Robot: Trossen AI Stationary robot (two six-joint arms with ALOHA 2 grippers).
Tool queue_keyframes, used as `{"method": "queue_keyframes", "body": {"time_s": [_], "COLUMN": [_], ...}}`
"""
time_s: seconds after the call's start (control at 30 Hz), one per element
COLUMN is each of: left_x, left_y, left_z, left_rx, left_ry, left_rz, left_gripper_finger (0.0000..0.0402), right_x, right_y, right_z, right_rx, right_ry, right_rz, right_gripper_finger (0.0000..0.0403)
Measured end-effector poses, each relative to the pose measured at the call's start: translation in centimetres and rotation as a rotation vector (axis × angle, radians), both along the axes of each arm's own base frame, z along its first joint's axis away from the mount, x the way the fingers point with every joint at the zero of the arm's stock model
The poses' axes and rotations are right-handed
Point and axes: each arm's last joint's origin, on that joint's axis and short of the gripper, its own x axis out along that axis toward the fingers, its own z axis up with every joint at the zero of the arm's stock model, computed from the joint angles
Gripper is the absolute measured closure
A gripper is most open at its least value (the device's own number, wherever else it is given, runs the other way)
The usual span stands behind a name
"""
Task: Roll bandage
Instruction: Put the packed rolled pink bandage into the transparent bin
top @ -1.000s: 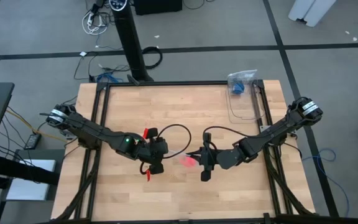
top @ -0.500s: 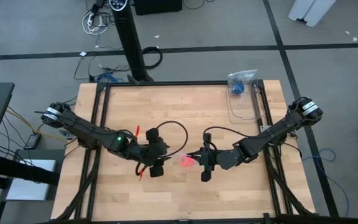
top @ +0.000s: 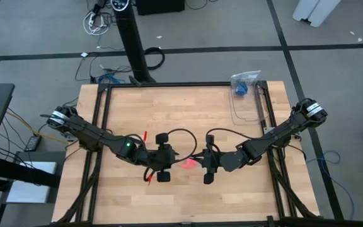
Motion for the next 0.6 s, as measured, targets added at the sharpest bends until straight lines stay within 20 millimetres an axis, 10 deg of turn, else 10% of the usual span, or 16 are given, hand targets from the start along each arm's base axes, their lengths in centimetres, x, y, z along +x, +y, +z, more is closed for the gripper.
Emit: {"method": "queue_keyframes", "body": {"time_s": [0.2, 0.6], "left_x": [0.1, -0.5], "left_y": [0.4, 1.6], "left_z": [0.0, 0.6], "left_rx": [0.043, 0.030], "left_ry": [0.006, 0.037], "left_rz": [0.010, 0.026], "left_gripper_finger": [0.0390, 0.0398], "right_x": [0.0, -4.4], "right_y": [0.0, -2.8], "right_z": [-0.1, -1.1], "right_rx": [0.064, 0.099], "right_ry": [-0.001, 0.284], "right_rz": [-0.023, -0.304], "right_gripper_finger": [0.0378, 0.0306]}}
